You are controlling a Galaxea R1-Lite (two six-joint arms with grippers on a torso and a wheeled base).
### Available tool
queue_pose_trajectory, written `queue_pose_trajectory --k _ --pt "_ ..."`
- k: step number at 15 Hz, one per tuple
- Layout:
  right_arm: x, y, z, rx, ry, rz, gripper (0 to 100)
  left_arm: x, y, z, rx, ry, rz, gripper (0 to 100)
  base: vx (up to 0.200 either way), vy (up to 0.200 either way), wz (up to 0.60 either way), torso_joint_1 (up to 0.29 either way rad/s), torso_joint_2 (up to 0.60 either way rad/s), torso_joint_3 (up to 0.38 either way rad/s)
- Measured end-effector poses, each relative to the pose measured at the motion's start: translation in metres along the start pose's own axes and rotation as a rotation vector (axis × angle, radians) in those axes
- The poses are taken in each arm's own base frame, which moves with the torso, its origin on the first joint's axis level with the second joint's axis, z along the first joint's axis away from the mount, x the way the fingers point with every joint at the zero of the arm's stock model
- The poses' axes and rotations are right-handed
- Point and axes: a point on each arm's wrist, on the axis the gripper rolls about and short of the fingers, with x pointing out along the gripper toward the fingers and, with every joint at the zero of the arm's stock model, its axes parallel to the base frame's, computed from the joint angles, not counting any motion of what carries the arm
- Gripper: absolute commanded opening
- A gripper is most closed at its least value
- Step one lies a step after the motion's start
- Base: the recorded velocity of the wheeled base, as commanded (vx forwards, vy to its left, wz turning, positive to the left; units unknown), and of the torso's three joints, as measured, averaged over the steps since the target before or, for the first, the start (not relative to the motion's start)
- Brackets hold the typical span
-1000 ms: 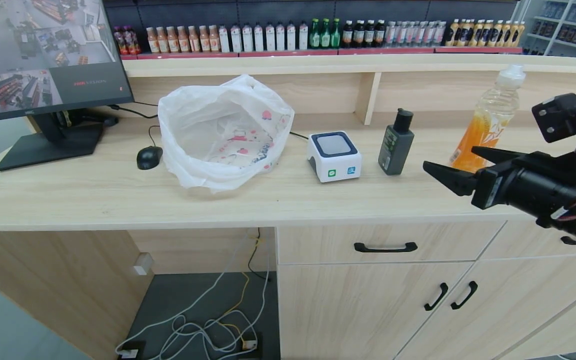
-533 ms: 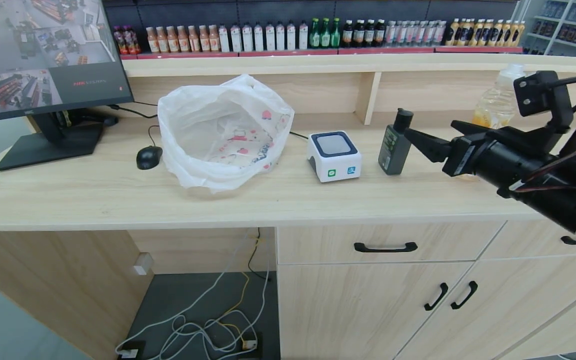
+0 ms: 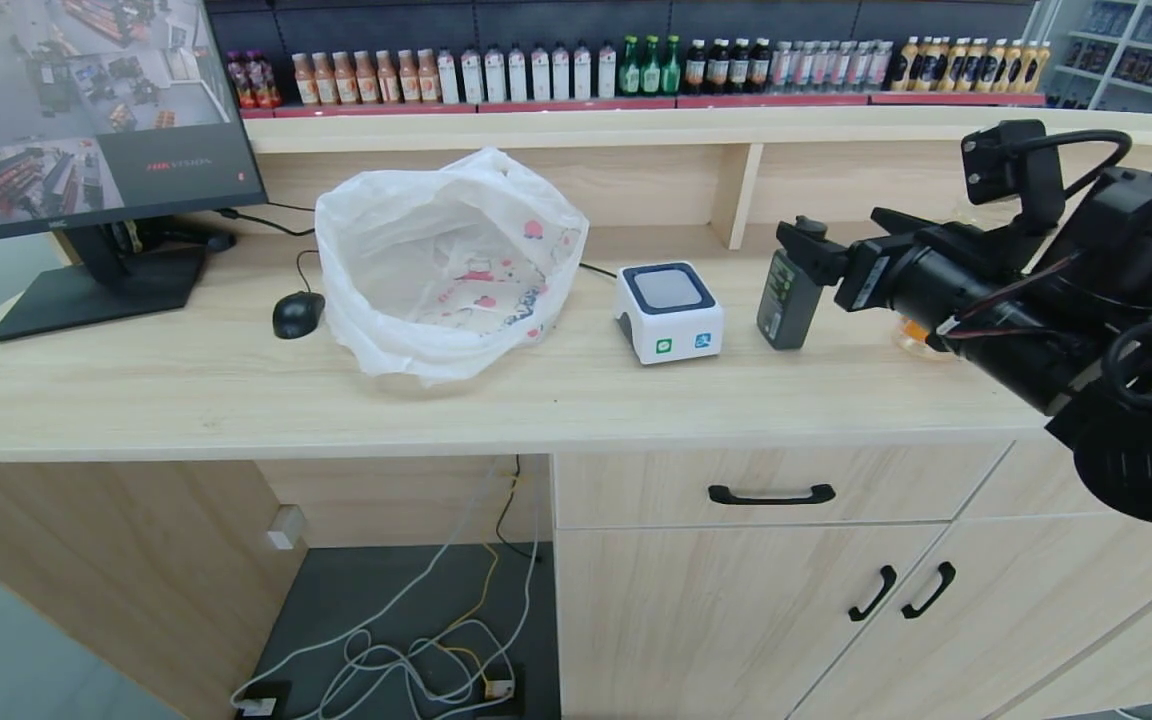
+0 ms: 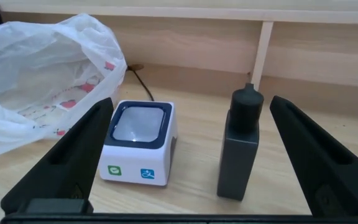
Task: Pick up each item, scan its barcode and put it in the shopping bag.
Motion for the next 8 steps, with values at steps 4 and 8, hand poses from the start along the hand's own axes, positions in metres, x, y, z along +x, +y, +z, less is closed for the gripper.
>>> queue_pose_trajectory --k 4,8 --pt "0.018 -0.001 -0.006 -0.005 -0.009 -0.021 100 0.0 0.0 0.0 0.0 0.0 0.0 100 0.0 0.0 0.0 0.0 0.0 0.0" --pt "0.039 -0.003 -0.009 -0.005 -0.034 -0.037 100 0.0 0.0 0.0 0.0 0.0 0.0 100 0.0 0.0 0.0 0.0 0.0 0.0"
